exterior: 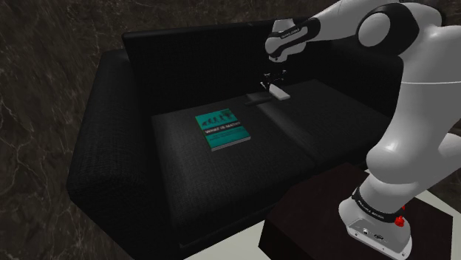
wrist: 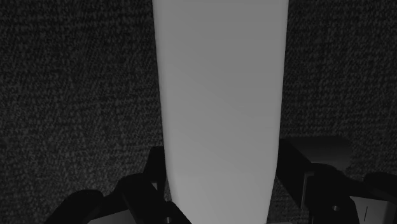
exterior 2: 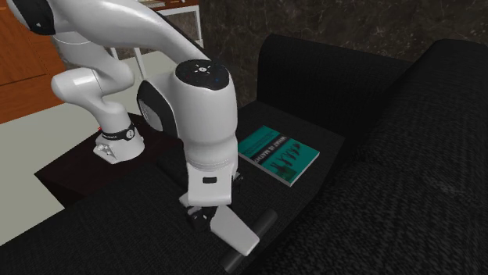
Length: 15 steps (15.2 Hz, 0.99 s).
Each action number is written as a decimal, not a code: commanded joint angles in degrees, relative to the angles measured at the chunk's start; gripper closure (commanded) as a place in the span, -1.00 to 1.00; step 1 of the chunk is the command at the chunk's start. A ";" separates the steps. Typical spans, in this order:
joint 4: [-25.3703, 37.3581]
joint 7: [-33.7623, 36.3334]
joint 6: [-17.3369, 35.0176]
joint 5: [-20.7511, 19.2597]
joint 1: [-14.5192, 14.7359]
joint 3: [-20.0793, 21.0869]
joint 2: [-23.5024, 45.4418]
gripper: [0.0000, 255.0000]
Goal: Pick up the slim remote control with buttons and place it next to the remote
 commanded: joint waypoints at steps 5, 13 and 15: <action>9.57 -6.50 -3.31 0.28 -4.04 -1.86 6.06 1.00; 8.47 -7.05 0.58 0.03 -4.53 -2.21 8.84 1.00; 7.90 -6.97 1.78 -0.07 -4.51 -2.26 9.48 1.00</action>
